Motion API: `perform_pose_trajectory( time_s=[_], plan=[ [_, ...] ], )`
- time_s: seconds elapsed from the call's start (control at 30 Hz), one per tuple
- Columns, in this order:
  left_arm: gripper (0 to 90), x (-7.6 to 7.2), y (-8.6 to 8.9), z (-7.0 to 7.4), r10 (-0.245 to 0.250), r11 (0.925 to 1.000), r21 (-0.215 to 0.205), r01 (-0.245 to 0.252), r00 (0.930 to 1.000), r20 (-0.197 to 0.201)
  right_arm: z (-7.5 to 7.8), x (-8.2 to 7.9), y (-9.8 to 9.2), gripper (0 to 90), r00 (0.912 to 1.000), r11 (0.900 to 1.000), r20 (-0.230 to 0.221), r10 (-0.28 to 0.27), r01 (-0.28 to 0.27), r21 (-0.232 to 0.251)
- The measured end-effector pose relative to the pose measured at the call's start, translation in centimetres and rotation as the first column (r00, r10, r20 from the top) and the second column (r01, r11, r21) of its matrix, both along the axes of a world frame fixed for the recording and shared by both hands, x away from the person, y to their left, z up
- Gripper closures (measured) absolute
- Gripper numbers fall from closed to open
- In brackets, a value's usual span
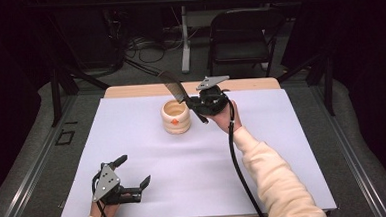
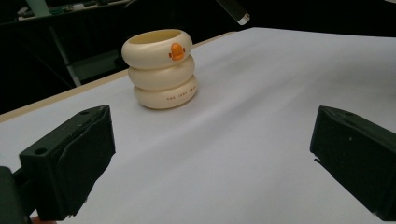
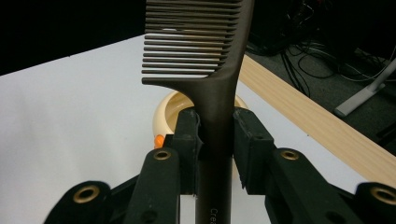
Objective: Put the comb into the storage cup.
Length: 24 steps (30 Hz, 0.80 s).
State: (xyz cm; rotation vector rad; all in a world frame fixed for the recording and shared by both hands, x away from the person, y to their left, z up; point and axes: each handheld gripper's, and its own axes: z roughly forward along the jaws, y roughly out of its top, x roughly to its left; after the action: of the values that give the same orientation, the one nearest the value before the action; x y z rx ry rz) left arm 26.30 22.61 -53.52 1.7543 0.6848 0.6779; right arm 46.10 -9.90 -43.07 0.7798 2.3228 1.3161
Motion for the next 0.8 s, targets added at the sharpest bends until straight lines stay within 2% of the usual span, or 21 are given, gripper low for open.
perform_pose_trajectory(
  time_s=[0.8],
  plan=[
    [0.1, 0.0, 0.0, 0.0, 0.0, 1.0, 0.0, 0.0, 1.0, -0.003, 0.5, 0.9, 1.4, 72.3, 0.9999, 1.0, 0.007, 0.012, -0.012, 0.015]
  ],
)
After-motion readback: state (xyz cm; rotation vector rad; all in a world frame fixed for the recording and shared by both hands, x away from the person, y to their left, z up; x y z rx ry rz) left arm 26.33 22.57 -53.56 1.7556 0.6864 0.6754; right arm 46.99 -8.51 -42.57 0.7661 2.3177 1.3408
